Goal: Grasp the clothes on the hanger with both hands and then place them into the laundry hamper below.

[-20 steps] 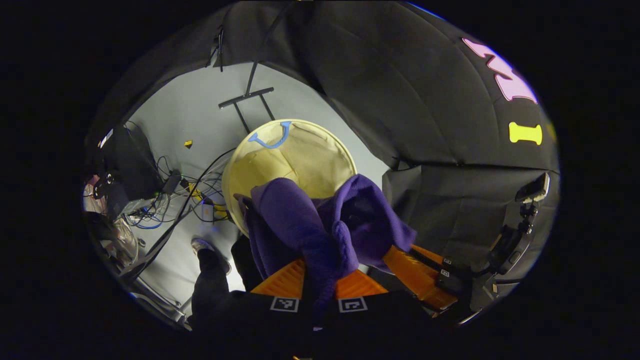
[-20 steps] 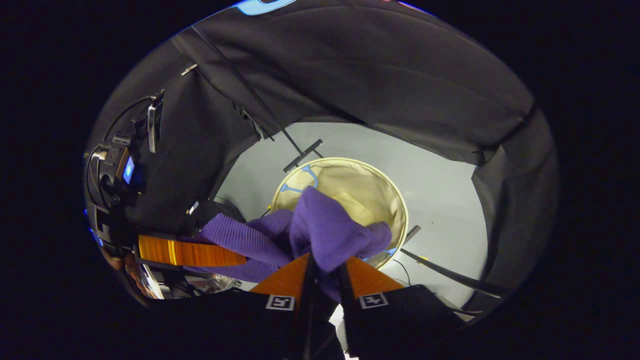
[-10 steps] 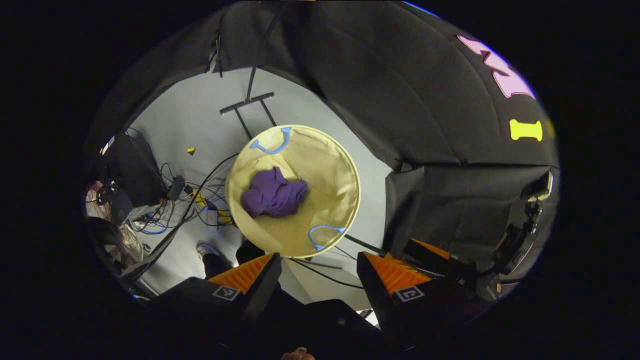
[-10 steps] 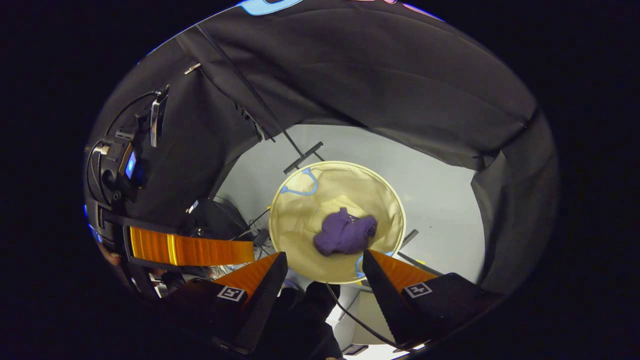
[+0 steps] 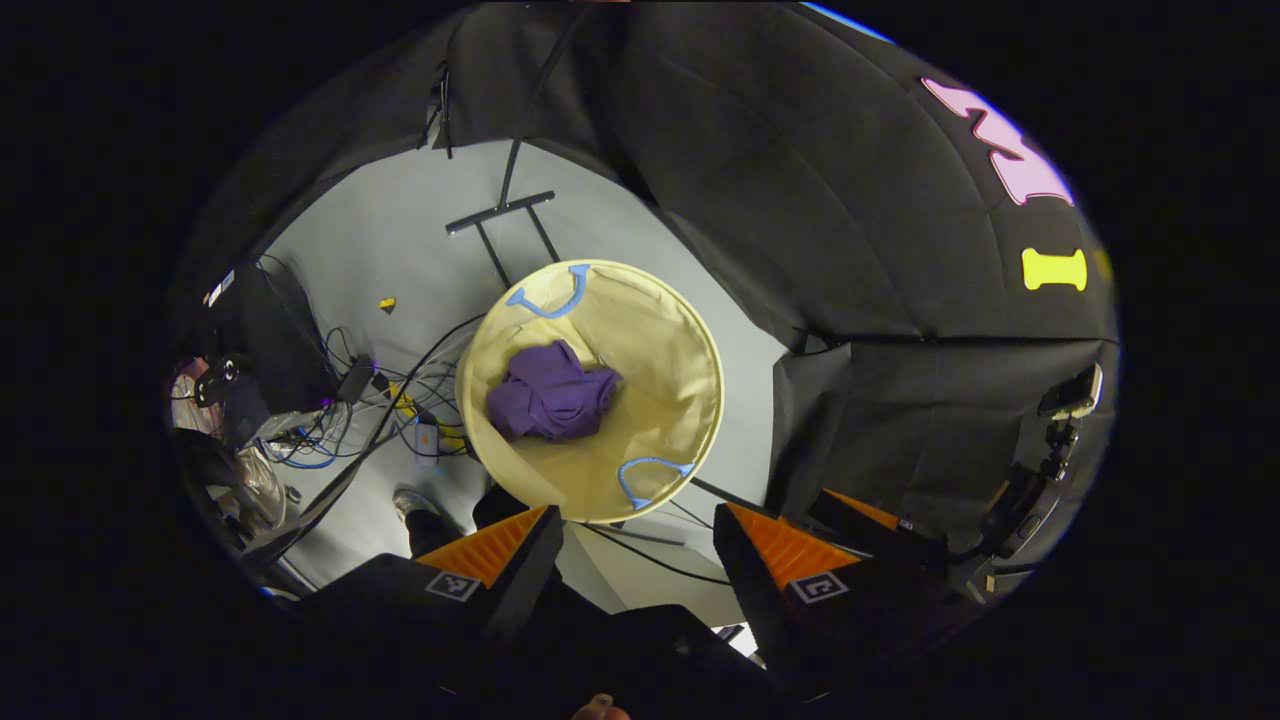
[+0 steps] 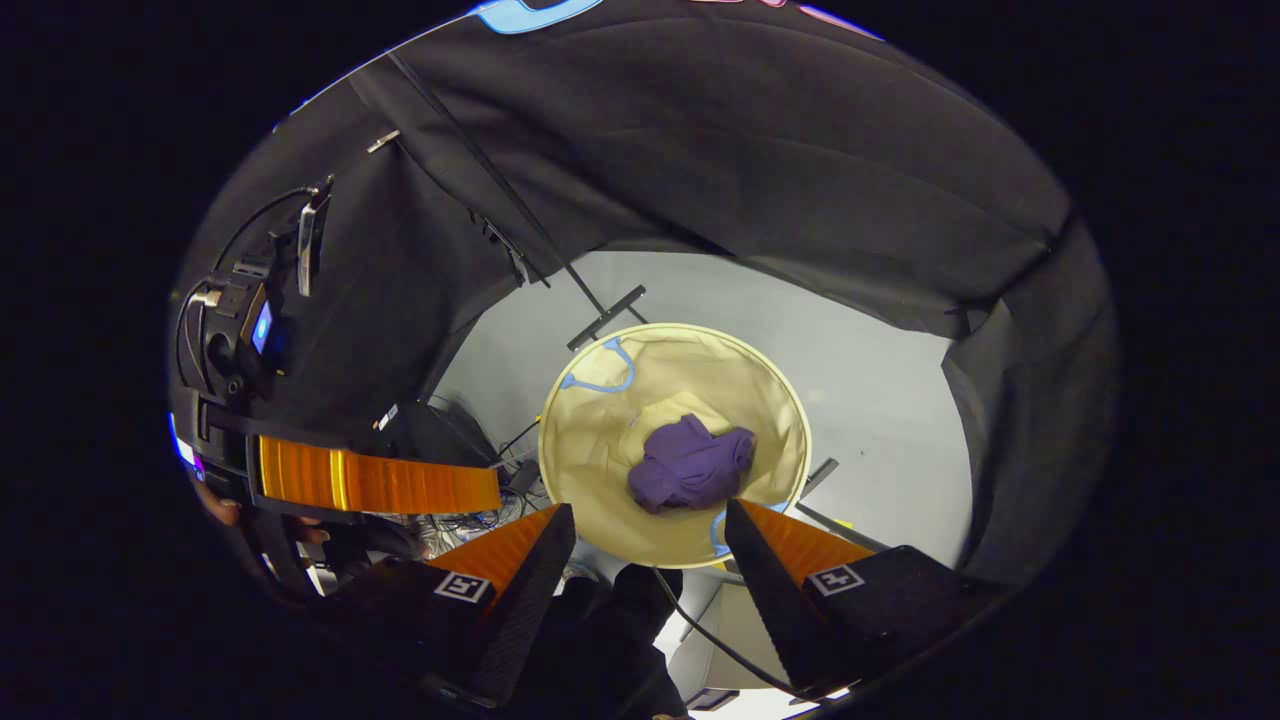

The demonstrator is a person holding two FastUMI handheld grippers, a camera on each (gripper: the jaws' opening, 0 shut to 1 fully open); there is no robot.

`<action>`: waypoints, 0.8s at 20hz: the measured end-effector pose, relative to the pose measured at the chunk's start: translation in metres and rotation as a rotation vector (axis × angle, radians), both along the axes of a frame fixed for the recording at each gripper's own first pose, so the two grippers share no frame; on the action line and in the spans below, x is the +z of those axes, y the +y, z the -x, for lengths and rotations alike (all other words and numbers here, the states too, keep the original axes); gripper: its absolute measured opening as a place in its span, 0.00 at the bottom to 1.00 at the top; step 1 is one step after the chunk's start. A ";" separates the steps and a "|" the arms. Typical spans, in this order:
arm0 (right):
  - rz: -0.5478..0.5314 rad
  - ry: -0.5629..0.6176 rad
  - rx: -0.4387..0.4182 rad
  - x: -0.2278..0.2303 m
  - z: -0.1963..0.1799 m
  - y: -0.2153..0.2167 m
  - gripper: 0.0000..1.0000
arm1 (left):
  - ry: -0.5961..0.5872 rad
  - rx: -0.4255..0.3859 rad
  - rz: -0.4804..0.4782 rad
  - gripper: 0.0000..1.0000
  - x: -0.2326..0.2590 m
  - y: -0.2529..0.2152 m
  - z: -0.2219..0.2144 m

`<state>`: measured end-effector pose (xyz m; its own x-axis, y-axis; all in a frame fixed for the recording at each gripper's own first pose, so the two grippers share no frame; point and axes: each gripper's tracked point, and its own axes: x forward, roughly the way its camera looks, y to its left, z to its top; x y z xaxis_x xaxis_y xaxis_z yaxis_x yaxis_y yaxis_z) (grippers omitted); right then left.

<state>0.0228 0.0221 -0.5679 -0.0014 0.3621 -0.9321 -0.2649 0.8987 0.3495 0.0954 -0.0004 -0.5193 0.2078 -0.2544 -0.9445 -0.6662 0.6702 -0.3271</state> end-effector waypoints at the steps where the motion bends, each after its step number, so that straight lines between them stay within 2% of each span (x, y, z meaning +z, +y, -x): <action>1: -0.003 -0.004 -0.001 0.000 0.000 -0.001 0.99 | -0.004 -0.009 -0.012 0.96 0.002 0.002 -0.001; 3: -0.013 -0.023 -0.013 0.001 -0.003 -0.002 0.99 | -0.031 -0.019 -0.038 0.96 0.008 0.007 -0.007; 7: -0.061 -0.099 -0.123 0.043 -0.035 0.005 0.99 | -0.135 -0.034 -0.079 0.96 0.037 0.022 -0.023; 12: -0.089 -0.328 -0.196 0.100 -0.070 0.007 0.99 | -0.321 -0.077 -0.147 0.96 0.104 0.047 -0.038; 16: -0.131 -0.536 -0.289 0.182 -0.084 0.015 0.99 | -0.501 -0.114 -0.213 0.96 0.168 0.067 -0.036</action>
